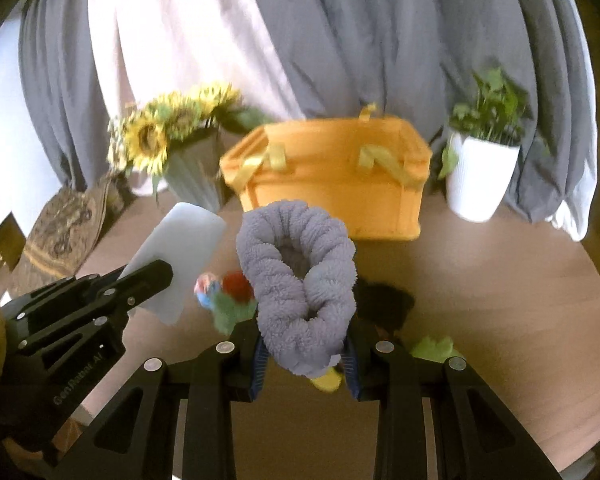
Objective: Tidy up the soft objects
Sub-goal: 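Carry the cloth and scrunchie over the orange crate with both tools, then open both tools to drop the cloth and scrunchie into the crate, then move both tools back toward the remaining plush toys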
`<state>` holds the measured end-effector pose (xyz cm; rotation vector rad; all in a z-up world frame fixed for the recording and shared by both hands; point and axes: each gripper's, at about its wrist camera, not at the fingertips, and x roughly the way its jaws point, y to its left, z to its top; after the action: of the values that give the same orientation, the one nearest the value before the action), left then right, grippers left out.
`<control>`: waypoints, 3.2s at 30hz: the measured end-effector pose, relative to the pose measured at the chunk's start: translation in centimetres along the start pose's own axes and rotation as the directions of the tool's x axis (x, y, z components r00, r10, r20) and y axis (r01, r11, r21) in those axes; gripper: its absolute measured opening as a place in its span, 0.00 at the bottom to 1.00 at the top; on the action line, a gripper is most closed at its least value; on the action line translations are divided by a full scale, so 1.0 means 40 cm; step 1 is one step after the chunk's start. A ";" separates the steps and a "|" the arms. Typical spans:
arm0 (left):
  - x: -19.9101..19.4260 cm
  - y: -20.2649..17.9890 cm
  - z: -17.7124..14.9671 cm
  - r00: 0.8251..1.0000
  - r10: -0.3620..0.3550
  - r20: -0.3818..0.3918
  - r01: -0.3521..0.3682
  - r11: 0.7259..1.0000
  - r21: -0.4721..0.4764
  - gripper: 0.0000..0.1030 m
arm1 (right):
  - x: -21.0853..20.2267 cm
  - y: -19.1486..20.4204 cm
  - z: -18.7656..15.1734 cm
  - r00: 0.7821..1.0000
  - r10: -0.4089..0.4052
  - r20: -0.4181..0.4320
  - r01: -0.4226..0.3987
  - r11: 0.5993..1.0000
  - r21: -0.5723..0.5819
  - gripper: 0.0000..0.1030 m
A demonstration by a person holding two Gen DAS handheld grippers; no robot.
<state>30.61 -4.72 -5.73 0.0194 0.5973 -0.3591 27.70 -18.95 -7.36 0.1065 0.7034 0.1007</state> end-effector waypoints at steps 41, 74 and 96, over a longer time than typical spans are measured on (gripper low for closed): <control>0.332 0.080 0.379 0.994 0.039 0.101 -0.041 0.999 0.016 0.11 | 0.257 -0.087 0.445 0.982 -0.048 0.183 0.045 0.999 0.022 0.31; 0.534 0.101 0.379 0.993 0.103 -0.062 -0.101 0.994 0.047 0.54 | 0.517 -0.181 0.493 0.988 -0.147 -0.052 0.152 0.983 0.106 0.54; 0.208 0.068 0.340 0.983 0.164 0.077 -0.166 0.986 0.016 0.81 | 0.204 -0.086 0.421 0.976 -0.193 0.104 0.183 0.978 0.097 0.66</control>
<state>45.35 -6.51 0.71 0.0759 0.5125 -0.2044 45.03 -22.39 -0.27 0.1272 0.6016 -0.1173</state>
